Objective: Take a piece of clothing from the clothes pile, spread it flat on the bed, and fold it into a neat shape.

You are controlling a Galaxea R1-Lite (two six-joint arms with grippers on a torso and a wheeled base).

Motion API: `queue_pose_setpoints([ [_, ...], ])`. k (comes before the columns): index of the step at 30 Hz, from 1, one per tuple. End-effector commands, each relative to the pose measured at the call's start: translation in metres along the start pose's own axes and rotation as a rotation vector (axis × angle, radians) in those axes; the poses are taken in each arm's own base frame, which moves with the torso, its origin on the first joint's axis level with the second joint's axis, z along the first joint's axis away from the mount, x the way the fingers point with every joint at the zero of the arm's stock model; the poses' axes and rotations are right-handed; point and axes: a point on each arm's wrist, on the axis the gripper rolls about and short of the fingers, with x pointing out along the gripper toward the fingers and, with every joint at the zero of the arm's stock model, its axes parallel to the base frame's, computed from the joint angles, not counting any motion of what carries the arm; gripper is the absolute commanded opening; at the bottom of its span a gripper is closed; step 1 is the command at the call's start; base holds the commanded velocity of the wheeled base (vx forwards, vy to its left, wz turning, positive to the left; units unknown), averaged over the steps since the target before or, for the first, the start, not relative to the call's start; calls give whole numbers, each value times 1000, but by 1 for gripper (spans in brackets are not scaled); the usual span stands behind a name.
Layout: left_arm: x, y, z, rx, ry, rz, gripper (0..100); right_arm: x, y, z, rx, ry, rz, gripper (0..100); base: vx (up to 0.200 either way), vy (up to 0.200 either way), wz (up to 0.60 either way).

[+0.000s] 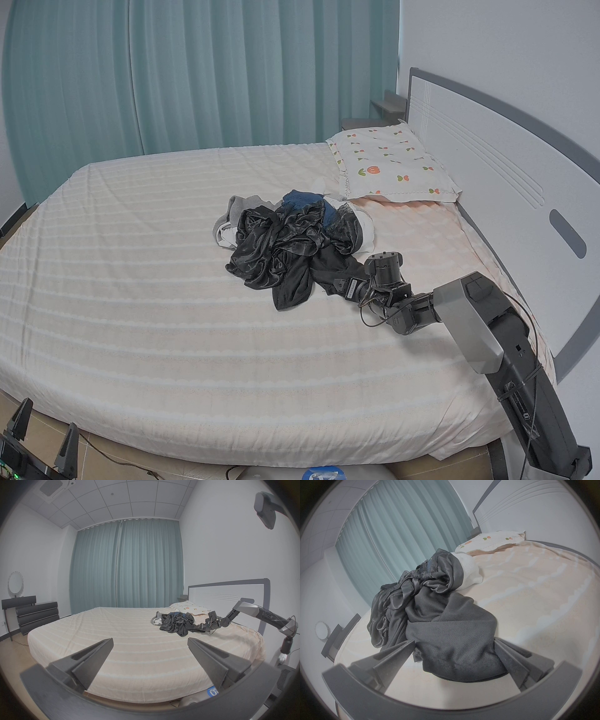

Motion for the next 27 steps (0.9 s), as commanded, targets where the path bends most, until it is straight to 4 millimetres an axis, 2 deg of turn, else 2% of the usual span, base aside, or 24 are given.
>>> queue_pose_setpoints([
  [1, 0, 0, -5, 1, 1, 0, 100, 4, 2, -16, -8, 31, 10, 100, 0, 0, 0],
  [3, 0, 0, -5, -1, 1, 0, 100, 5, 2, -17, -8, 25, 11, 100, 0, 0, 0],
  [4, 0, 0, -5, -1, 1, 0, 100, 5, 2, -17, -8, 25, 11, 0, 0, 0, 0],
  [7, 0, 0, -5, -1, 1, 0, 100, 5, 3, -15, -3, 7, 16, 0, 0, 0, 0],
  [9, 0, 0, -5, 1, 1, 0, 100, 2, 5, -1, 14, -34, 23, 0, 0, 0, 0],
  [10, 0, 0, -5, 1, 1, 0, 100, 2, 5, -1, 14, -34, 23, 0, 0, 0, 0],
  [11, 0, 0, -5, -1, 1, 0, 100, -7, 12, 18, 40, -77, 24, 0, 0, 0, 0],
  [14, 0, 0, -5, 1, 1, 0, 100, -27, 14, 27, 64, -66, 2, 0, 0, 0, 0],
  [20, 0, 0, -5, -1, 1, 0, 100, -87, 12, 20, 51, -54, 43, 0, 0, 0, 0],
  [21, 0, 0, -5, -1, 1, 0, 100, -108, 12, 16, 47, -42, 69, 0, 0, 0, 0],
  [22, 0, 0, -5, -1, 1, 0, 100, -113, 13, 15, 47, -36, 78, 0, 0, 0, 0],
  [26, 0, 0, -5, 1, 1, 0, 100, -187, 14, -4, 27, 43, 199, 0, 0, 0, 0],
  [27, 0, 0, -5, 1, 1, 0, 100, -197, 15, -7, 23, 50, 214, 0, 0, 0, 0],
])
